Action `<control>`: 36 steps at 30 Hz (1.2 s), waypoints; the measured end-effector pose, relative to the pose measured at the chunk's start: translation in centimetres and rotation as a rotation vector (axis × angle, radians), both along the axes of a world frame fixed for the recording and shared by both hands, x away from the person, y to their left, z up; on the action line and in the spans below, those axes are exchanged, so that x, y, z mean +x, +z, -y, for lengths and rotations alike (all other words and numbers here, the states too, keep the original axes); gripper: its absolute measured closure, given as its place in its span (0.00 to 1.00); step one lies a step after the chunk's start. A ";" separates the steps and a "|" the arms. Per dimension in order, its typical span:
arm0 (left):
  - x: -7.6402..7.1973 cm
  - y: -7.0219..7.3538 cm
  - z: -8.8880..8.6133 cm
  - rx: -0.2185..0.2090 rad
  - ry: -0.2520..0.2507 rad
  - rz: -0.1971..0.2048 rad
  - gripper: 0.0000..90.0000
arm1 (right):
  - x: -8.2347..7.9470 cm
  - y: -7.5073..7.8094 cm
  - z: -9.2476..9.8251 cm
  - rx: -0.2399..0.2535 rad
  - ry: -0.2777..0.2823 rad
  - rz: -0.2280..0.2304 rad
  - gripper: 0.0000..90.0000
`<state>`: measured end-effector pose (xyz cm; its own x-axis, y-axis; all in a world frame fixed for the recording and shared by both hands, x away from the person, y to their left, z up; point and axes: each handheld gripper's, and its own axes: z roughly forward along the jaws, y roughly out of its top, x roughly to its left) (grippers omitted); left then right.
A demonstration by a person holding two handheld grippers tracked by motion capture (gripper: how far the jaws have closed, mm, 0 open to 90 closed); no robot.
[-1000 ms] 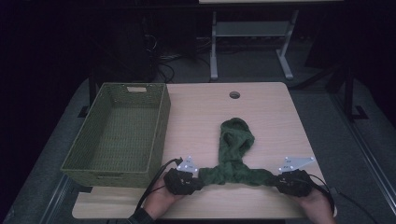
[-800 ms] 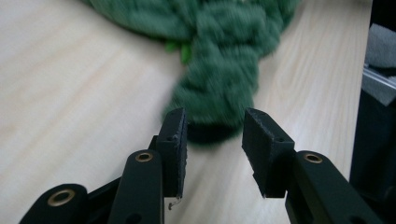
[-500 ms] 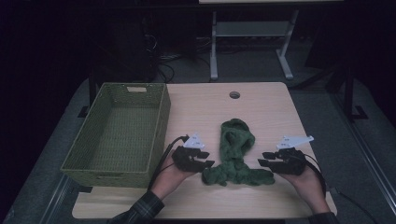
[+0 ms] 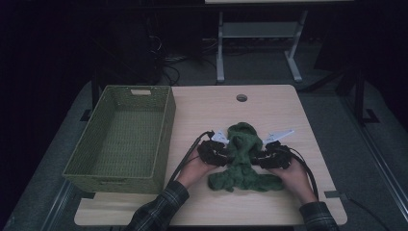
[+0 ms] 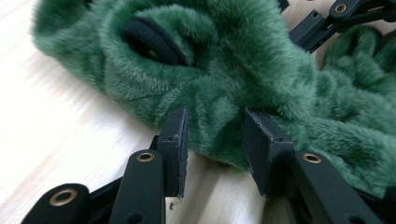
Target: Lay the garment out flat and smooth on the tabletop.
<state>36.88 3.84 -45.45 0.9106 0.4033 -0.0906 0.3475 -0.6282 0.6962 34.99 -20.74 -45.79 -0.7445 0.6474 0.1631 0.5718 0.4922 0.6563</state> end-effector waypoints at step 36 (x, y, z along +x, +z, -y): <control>-0.8 0.8 -4.1 0.030 0.090 0.012 0.69 | 0.7 1.4 2.8 0.002 -0.082 0.063 0.74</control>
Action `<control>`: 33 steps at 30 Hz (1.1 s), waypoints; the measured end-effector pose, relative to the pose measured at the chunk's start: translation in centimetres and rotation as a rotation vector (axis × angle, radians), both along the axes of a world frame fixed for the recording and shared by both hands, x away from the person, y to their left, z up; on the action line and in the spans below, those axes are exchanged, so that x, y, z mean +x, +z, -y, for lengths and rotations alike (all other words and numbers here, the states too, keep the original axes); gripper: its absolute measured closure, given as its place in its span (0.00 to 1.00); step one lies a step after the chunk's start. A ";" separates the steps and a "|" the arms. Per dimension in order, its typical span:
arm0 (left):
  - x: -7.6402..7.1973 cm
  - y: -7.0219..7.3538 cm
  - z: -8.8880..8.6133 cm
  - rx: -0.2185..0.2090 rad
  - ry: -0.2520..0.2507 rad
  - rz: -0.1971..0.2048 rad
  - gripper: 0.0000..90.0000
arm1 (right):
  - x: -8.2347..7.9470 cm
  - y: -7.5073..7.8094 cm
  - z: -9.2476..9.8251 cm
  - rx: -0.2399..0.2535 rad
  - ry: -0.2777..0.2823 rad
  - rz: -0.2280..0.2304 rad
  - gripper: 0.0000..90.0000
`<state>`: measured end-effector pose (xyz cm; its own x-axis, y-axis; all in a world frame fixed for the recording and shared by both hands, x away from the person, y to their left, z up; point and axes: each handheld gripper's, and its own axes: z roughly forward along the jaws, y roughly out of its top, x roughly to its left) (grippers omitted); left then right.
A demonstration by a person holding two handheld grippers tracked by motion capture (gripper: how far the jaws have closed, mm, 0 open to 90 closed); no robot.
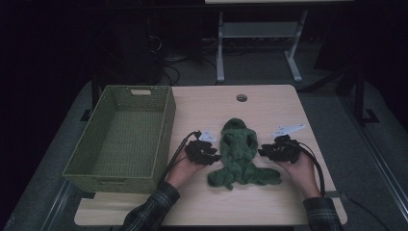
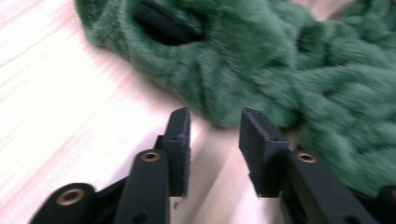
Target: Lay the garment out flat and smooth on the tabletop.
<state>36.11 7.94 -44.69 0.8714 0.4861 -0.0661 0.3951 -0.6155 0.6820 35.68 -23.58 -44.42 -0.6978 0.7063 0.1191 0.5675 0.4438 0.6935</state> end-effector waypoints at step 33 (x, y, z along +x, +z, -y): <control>-9.2 -2.5 -4.8 0.040 -0.006 0.053 0.14 | -6.2 1.6 -4.5 0.090 0.181 0.046 0.64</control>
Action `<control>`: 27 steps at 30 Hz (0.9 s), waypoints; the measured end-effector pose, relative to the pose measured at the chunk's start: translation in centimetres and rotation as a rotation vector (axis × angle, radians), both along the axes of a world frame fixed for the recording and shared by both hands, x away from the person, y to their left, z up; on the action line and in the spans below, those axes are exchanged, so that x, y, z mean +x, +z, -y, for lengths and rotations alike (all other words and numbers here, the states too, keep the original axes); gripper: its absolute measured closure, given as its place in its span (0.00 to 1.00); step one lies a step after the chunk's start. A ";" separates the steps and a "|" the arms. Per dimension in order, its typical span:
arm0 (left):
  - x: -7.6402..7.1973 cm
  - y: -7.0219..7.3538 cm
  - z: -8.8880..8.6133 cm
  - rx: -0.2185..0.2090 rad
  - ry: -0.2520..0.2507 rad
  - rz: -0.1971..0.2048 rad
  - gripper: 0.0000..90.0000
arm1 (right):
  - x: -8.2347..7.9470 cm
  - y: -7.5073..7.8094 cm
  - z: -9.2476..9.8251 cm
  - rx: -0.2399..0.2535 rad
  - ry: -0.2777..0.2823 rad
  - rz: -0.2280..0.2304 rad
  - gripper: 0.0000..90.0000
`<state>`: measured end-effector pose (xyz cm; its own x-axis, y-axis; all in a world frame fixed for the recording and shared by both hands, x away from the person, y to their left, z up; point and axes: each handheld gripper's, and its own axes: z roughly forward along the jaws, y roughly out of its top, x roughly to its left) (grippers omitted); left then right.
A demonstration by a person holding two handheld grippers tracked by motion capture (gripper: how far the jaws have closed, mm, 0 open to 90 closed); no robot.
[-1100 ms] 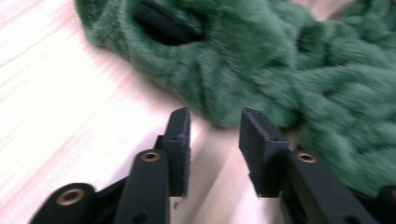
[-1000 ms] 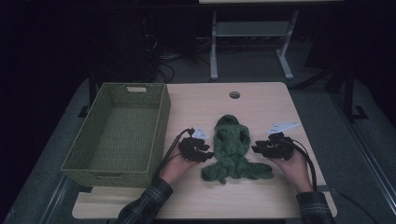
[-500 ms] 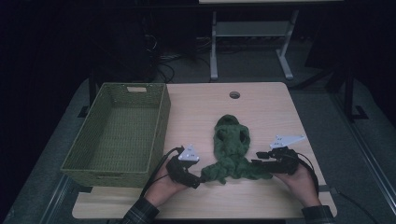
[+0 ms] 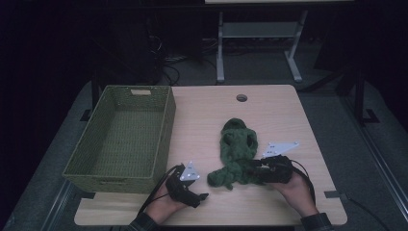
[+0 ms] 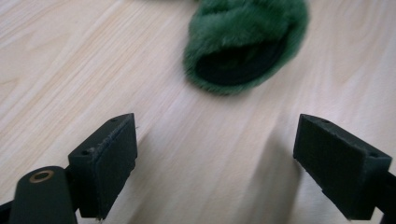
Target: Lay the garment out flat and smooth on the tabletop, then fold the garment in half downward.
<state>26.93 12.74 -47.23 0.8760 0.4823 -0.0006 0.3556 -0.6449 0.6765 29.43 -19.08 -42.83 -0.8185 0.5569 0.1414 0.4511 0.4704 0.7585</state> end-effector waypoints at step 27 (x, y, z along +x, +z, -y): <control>-0.1 -0.5 -0.3 -0.056 -0.004 0.025 0.14 | -1.6 -0.9 -8.9 -0.013 0.231 -0.007 0.70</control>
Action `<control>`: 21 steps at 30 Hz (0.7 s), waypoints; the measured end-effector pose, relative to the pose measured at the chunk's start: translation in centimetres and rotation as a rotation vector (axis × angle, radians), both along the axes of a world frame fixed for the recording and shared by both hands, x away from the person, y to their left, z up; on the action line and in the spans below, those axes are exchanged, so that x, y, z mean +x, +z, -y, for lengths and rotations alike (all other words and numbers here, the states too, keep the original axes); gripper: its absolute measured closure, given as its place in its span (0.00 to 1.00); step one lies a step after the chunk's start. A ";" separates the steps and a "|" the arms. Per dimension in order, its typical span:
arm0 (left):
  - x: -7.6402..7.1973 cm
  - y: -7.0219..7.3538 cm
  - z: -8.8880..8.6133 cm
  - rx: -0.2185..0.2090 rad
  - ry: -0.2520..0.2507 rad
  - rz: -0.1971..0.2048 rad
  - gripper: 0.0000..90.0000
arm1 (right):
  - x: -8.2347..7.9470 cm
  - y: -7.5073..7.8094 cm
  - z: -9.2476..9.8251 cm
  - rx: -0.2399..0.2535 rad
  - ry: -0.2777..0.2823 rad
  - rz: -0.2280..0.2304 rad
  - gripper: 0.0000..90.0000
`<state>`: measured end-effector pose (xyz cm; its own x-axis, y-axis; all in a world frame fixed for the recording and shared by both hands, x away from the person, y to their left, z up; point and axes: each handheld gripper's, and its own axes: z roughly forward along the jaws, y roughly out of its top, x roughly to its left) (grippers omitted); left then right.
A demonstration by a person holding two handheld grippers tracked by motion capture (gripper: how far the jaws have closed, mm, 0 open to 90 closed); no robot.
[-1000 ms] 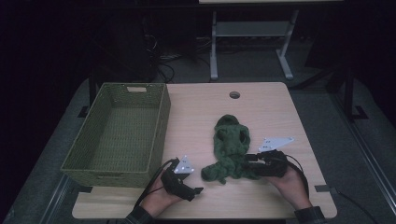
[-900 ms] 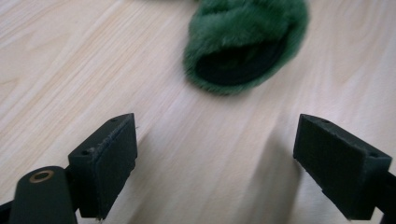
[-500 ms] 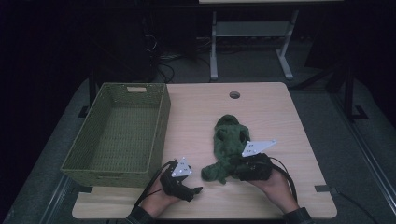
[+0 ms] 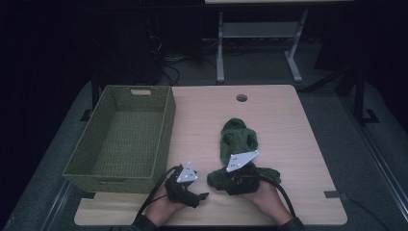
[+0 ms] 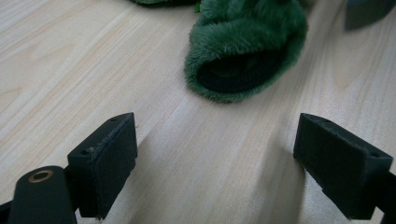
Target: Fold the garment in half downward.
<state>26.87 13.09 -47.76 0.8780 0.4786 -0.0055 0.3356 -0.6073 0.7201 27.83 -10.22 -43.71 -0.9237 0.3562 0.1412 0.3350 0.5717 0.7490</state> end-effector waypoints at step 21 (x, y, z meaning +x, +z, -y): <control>0.0 0.0 0.0 0.000 0.000 0.000 0.14 | 0.4 -2.3 -0.9 -0.115 -0.030 0.071 0.89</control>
<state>26.87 13.09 -47.76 0.8779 0.4788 -0.0056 0.3357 -0.6072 0.7202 28.23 -9.33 -45.99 -0.9186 0.3938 0.0324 0.3015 0.6457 0.7016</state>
